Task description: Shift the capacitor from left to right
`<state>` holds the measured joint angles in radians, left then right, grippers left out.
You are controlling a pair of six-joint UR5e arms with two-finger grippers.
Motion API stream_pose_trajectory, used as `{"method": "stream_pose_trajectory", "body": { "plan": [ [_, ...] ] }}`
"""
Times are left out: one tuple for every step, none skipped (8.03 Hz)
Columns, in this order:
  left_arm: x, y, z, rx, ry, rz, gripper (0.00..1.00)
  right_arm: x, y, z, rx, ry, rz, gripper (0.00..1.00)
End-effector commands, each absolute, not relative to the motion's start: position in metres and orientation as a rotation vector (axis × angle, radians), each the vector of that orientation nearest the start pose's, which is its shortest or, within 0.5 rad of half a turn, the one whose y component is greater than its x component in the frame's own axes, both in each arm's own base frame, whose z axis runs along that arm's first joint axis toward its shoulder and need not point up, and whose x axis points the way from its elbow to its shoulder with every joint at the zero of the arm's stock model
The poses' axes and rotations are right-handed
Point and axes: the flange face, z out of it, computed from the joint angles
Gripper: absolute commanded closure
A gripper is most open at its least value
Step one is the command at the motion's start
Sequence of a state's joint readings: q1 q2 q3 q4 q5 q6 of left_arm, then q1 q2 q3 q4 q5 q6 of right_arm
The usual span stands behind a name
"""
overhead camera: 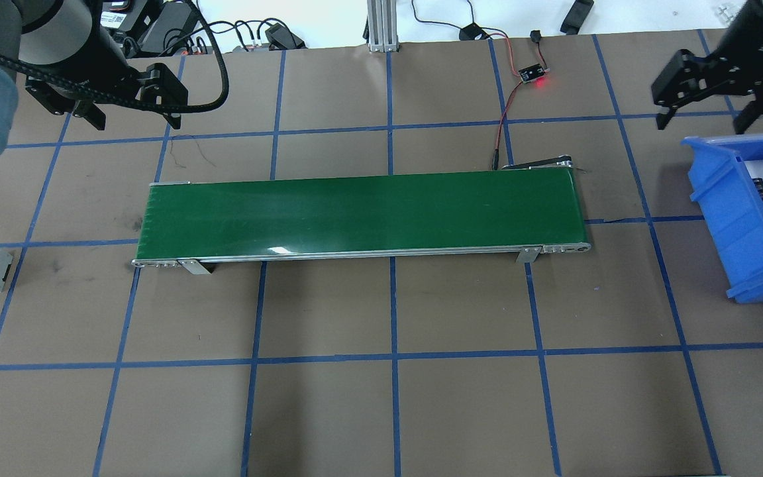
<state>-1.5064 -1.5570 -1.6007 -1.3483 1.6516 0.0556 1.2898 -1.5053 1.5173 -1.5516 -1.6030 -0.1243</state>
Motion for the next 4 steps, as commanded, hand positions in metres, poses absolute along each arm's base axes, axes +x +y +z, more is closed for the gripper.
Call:
{"method": "stream_pose_trajectory", "body": {
  "plan": [
    [-0.092, -0.511, 0.504, -0.029, 3.033, -0.305, 0.0, 0.091, -0.523, 0.482, 0.32, 3.153, 0.038, 0.0],
    [-0.092, -0.511, 0.505, -0.029, 3.033, -0.307, 0.0, 0.109, -0.52, 0.482, 0.305, 3.152, 0.029, 0.0],
    [-0.092, -0.511, 0.505, -0.031, 3.033, -0.307, 0.0, 0.114, -0.517, 0.481, 0.295, 3.149, 0.039, 0.0],
    [-0.092, -0.511, 0.505, -0.031, 3.033, -0.307, 0.0, 0.12, -0.514, 0.48, 0.298, 3.128, 0.046, 0.0]
  ]
}}
